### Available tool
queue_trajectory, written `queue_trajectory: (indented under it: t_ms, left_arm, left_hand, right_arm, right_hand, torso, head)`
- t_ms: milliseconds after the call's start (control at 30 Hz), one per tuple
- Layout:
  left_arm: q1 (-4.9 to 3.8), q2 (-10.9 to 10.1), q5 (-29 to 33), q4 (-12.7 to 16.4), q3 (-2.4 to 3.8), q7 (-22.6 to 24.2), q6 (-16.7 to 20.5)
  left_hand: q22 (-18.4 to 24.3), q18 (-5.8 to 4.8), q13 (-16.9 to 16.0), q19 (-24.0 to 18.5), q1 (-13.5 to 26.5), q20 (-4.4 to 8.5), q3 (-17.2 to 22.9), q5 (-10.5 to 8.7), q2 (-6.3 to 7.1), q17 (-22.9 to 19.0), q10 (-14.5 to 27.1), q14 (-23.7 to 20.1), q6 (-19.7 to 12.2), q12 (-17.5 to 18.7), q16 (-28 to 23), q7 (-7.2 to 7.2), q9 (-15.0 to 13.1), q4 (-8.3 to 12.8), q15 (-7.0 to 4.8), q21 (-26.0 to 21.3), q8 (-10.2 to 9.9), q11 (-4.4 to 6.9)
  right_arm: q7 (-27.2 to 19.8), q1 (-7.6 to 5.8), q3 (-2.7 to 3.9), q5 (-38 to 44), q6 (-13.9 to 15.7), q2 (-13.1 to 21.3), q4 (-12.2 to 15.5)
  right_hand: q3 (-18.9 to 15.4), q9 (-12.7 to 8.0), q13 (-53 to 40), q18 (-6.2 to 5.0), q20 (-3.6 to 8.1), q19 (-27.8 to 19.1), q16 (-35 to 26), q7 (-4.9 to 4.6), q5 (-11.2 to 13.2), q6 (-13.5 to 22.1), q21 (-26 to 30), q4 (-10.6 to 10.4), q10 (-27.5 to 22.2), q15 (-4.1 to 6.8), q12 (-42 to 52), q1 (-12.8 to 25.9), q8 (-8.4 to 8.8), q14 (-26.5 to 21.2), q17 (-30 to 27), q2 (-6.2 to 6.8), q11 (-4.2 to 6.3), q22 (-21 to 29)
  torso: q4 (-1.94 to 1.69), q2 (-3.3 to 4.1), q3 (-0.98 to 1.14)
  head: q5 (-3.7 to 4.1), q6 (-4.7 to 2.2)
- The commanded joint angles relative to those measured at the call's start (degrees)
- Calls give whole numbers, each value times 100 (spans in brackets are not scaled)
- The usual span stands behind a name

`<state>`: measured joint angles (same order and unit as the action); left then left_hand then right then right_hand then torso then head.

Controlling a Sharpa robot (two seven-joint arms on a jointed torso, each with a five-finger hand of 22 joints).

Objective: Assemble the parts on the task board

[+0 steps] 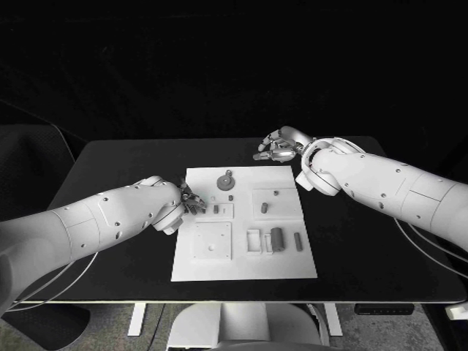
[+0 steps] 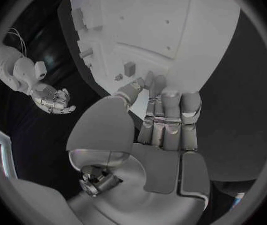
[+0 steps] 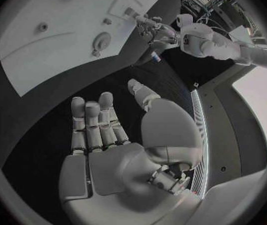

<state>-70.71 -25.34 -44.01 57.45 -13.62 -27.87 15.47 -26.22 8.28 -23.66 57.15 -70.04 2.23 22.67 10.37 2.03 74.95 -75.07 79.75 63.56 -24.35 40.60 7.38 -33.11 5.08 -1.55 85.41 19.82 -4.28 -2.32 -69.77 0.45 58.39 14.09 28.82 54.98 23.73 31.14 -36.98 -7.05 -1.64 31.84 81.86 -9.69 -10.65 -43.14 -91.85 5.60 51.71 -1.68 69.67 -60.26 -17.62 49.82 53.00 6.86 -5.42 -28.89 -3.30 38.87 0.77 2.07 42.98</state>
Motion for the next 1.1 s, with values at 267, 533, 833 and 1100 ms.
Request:
queue_trajectory:
  t_ms: [267, 533, 833, 1100]
  left_arm:
    - [18, 28, 18, -44, 5, -33, -109]
    - [33, 51, 18, -82, 5, -62, -142]
    - [33, 74, -18, -112, 5, -99, -247]
    - [33, 88, -38, -112, 6, -57, -335]
  left_hand:
    - [-7, 142, -4, -3, -6, 24, 73, 23, -35, 64, -276, -13, 124, -18, 29, 8, -100, 24, -33, 26, 74, 16]
    - [-7, 141, -2, -4, 8, 24, 74, 23, -31, 63, -273, -16, 116, -14, 29, 10, -98, 18, -32, 27, 68, 15]
    - [-20, 141, 1, 17, 198, 29, 53, 20, 44, 73, -295, -6, 86, 1, 72, 22, -83, -54, -32, 63, 30, 15]
    - [-78, 173, -59, 129, 417, 68, 52, 30, 146, 138, -485, 98, 250, -86, 260, -17, -111, -93, -85, 196, 85, 84]
  right_arm:
    - [-40, 4, 2, 3, -74, -6, 28]
    - [-40, 5, 2, 3, -73, -8, 39]
    - [-42, 6, 2, 3, -74, -7, 50]
    - [-39, 6, 2, 3, -76, -8, 56]
  right_hand:
    - [-16, -9, 7, 42, 11, -16, -1, -8, 12, 45, 25, -3, -11, -8, 9, 48, -26, -17, -8, -26, 2, 9]
    - [-16, -10, 8, 42, 11, -16, -1, -8, 12, 45, 25, -4, -11, -8, 10, 49, -26, -17, -8, -26, 2, 9]
    - [-17, -10, 8, 42, 11, -16, -1, -8, 12, 46, 25, -4, -11, -8, 10, 51, -26, -18, -8, -27, 2, 9]
    - [-17, -10, 9, 42, 11, -16, -1, -8, 12, 46, 25, -4, -11, -8, 10, 51, -27, -18, -9, -28, 2, 10]
  torso:
    - [3, 6, -3]
    - [3, 7, -5]
    - [1, 9, -3]
    - [3, 11, -2]
  head:
    - [10, 3]
    - [22, 11]
    - [17, 23]
    - [22, 38]
